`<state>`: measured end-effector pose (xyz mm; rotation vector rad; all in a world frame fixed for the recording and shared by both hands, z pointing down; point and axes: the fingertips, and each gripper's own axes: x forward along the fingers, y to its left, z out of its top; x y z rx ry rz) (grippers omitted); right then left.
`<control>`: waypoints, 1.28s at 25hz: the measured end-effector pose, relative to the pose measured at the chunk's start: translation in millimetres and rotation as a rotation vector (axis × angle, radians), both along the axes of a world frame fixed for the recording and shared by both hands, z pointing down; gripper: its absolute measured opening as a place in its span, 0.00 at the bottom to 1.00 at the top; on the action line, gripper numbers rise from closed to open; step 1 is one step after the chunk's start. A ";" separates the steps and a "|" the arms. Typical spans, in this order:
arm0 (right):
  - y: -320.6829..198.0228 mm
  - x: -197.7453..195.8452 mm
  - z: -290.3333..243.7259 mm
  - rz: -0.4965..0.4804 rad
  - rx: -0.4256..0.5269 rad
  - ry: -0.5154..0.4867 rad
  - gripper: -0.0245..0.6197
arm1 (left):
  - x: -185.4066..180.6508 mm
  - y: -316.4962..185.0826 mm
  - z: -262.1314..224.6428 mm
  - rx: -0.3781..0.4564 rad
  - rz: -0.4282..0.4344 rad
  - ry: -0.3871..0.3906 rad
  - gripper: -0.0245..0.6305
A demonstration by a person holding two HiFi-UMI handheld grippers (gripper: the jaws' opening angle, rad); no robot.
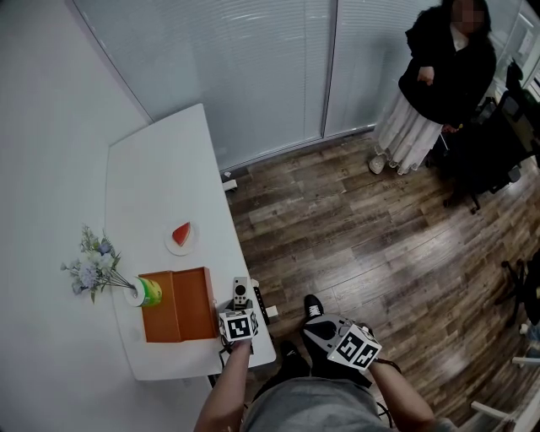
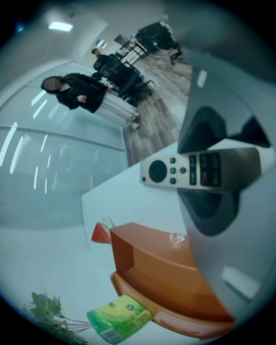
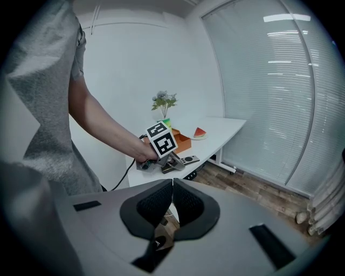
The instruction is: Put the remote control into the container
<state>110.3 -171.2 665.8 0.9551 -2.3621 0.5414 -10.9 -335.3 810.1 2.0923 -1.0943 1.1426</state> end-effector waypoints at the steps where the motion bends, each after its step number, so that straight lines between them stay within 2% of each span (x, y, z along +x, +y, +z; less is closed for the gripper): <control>1: 0.2 -0.4 -0.6 0.000 0.002 -0.001 0.06 | -0.3 0.0 -0.1 -0.003 0.000 0.000 0.34; 6: 2.6 -4.2 -1.2 -0.009 0.008 0.003 0.06 | -1.9 4.4 -4.6 -0.017 0.004 0.026 0.34; 10: 2.8 -7.8 -5.3 -0.023 0.012 0.015 0.06 | 3.5 11.5 -18.5 0.012 0.025 0.053 0.34; 18: 5.7 -26.6 -5.9 -0.072 0.031 0.016 0.06 | 5.8 25.4 -67.6 0.087 -0.038 0.211 0.34; 24: 16.0 -56.3 -7.8 -0.139 0.038 0.000 0.06 | -26.5 30.0 -107.5 0.181 -0.063 0.244 0.34; 28: 20.3 -77.9 -6.2 -0.194 0.045 0.026 0.06 | -59.3 35.2 -146.4 0.261 -0.125 0.346 0.34; 32: 29.2 -103.6 -5.1 -0.258 0.043 0.043 0.06 | -92.8 51.5 -182.1 0.356 -0.154 0.406 0.34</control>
